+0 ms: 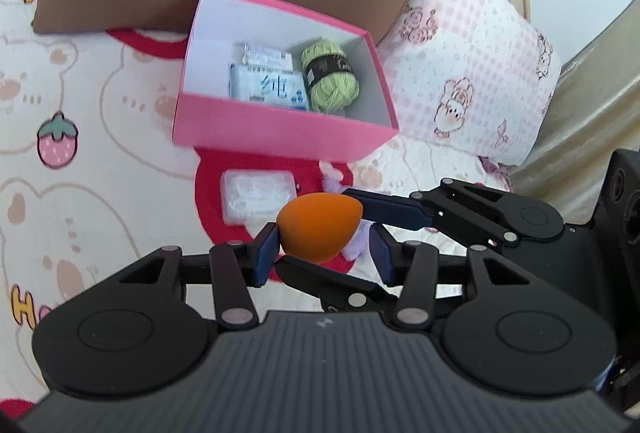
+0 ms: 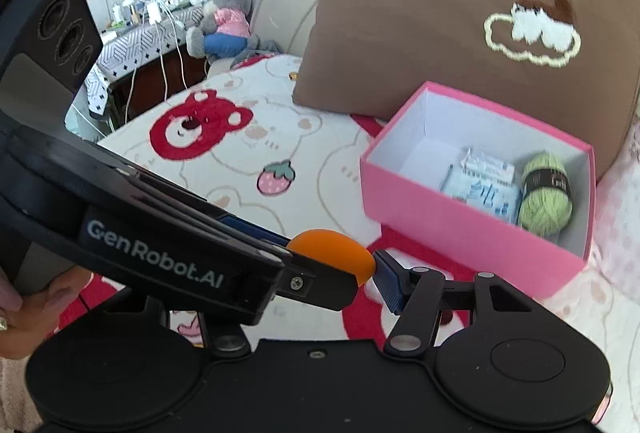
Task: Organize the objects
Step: 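Lower the orange sponge into the pink box beside the yarn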
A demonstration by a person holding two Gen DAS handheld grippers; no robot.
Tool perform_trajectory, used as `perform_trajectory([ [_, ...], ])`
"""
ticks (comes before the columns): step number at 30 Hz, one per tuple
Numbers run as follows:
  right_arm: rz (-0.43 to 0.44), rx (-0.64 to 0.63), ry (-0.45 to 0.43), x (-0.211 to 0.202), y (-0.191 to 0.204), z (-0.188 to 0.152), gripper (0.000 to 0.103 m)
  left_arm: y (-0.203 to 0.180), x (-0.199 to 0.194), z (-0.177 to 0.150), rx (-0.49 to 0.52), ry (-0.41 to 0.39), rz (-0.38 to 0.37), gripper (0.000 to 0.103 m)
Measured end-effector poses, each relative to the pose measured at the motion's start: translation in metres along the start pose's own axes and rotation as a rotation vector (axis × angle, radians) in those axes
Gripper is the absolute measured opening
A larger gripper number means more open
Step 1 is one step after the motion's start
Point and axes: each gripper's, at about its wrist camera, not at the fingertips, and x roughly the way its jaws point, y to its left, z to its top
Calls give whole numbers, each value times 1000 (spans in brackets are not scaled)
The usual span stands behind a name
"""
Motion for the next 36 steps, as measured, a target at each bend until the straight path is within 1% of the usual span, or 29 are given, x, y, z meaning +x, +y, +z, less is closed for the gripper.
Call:
perform_trajectory([
  [4,18,20,-38,-5,-11,11,64,-8,-6,16,21,-31,1,47],
  [8,5,-18,-79,-9,-18,21,62,-14,-8,30,27,-58,-7,47],
  [10,-2,-38,-94,-9,-22,22,61,-13,-4,32,5,-68,-16,47],
  [15,-26,-41,-104,-2,-39,29,58,-12,9,44,-14,-92,-32,47],
  [19,-24,-6,-92,5,-60,40,57,-12,22,60,-23,-114,-48,47],
  [21,-42,-16,-77,10,-68,46,56,-13,32,70,4,-118,-45,48],
  [23,-51,-29,-49,20,-75,52,55,-11,44,79,-1,-103,-38,47],
  [27,-73,-49,-32,36,-93,58,54,-4,67,96,-16,-89,-45,47],
  [33,-89,-2,-24,57,-127,67,54,6,104,127,-58,-52,-65,47],
  [36,-86,53,-36,68,-150,72,54,8,123,144,-65,-48,-69,47],
])
